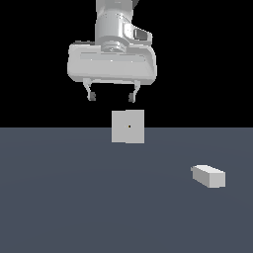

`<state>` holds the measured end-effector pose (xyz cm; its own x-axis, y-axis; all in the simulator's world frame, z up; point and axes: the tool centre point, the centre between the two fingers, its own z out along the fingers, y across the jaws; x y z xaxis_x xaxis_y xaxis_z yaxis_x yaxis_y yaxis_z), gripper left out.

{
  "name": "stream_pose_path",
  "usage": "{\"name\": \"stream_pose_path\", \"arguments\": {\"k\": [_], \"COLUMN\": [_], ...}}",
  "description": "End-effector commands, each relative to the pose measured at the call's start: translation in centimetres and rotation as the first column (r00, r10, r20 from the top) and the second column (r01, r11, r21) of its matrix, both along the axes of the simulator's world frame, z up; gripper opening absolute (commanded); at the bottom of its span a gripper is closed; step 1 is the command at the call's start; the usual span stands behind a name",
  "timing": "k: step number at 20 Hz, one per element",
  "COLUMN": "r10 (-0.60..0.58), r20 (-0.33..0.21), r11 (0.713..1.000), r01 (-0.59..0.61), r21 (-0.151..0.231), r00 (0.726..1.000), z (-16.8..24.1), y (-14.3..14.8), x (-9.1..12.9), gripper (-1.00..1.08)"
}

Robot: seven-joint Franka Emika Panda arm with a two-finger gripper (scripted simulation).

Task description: Plug the charger into the wall socket.

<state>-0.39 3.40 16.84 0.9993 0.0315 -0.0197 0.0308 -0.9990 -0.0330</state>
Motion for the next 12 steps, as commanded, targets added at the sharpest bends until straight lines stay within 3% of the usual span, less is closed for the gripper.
{"name": "stream_pose_path", "arguments": {"k": [1,12], "r10": [0.0,0.01], "r20": [0.0,0.033], "r11": [1.0,1.0], "r01": [0.0,-0.01], "r21": [0.0,-0.001], "r00": [1.0,0.999], "z": [0.0,-0.8], "y": [0.0,-1.6], "x": [0.0,-1.0], "gripper": [1.0,1.0]}}
